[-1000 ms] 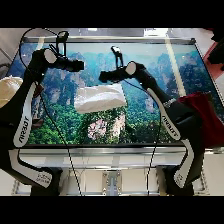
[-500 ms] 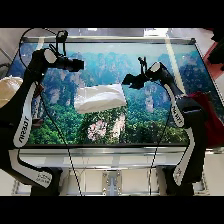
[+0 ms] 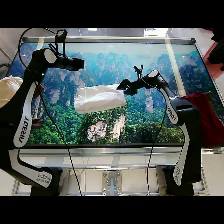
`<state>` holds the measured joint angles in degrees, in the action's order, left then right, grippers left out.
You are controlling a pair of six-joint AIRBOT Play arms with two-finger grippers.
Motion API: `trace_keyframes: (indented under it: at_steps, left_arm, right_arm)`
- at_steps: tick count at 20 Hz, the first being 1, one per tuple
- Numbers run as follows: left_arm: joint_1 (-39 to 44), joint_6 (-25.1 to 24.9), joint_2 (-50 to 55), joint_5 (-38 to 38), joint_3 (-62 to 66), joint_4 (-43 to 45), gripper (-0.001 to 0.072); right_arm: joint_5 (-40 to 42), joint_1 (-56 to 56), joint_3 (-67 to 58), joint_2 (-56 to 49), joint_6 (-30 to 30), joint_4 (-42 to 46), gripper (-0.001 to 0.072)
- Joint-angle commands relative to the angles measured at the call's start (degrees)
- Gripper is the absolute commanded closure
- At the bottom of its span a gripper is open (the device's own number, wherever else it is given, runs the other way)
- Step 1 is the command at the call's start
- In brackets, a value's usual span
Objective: Fold the shirts.
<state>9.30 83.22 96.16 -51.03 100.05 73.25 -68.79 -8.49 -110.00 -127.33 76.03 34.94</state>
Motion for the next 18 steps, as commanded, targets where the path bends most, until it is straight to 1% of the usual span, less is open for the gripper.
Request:
trace_keyframes:
  at_steps: [1, 2, 3, 4, 6, 7, 8, 9, 10, 11, 16, 18]
  left_arm:
    - [-0.02, 0.87, -0.04, 0.07, 0.07, -0.39, 0.0697]
    - [-0.02, 1.03, -0.04, -0.09, 0.07, -0.42, 0.0697]
    - [-0.02, 1.03, -0.04, -0.5, 0.07, -0.39, 0.0697]
    - [-0.02, 1.01, -0.04, -1.16, 0.07, -0.39, 0.0697]
    - [-0.02, 1.01, -0.04, -2.4, 0.07, -0.37, 0.0697]
    - [-0.02, 0.98, -0.07, -2.82, 0.07, -0.35, 0.0697]
    - [-0.02, 1.01, -0.07, -2.91, 0.07, -0.33, 0.0697]
    - [-0.02, 0.96, -0.09, -2.86, 0.07, -0.28, 0.0698]
    - [-0.02, 0.96, -0.09, -2.91, 0.07, -0.09, 0.0697]
    - [-0.02, 0.96, -0.09, -2.99, 0.07, 0.07, 0.0697]
    - [-0.02, 0.98, -0.09, -3.23, 0.07, 0.04, 0.0697]
    - [-0.02, 1.01, -0.09, -3.21, 0.07, 0.02, 0.0697]
  right_arm:
    - [0.09, -2.69, 0.02, -0.87, -1.14, -3.06, 0.0061]
    - [0.13, -3.34, 0.02, -0.87, -1.14, -3.67, 0.0065]
    - [0.24, -3.76, 0.0, -0.87, -1.18, -4.42, 0.0141]
    - [0.17, -4.0, 0.0, -0.87, -2.32, -6.08, 0.0275]
    - [0.17, -3.8, -0.11, -0.83, -4.98, -10.75, 0.0585]
    - [-0.09, -3.43, -0.11, -0.76, -6.71, -13.79, 0.0682]
    - [-0.37, -2.69, -0.11, -0.46, -7.74, -15.87, 0.0683]
    - [-0.39, -1.55, -0.11, 0.5, -8.41, -15.67, 0.0684]
    - [-0.31, -0.02, -0.11, 2.03, -8.37, -13.57, 0.0684]
    - [-0.42, 2.14, -0.11, 4.24, -7.91, -10.21, 0.0684]
    - [-4.13, 17.07, -0.11, 20.13, 0.17, 11.23, 0.0684]
    - [-7.41, 24.35, -0.09, 26.18, 2.27, 16.06, 0.0684]
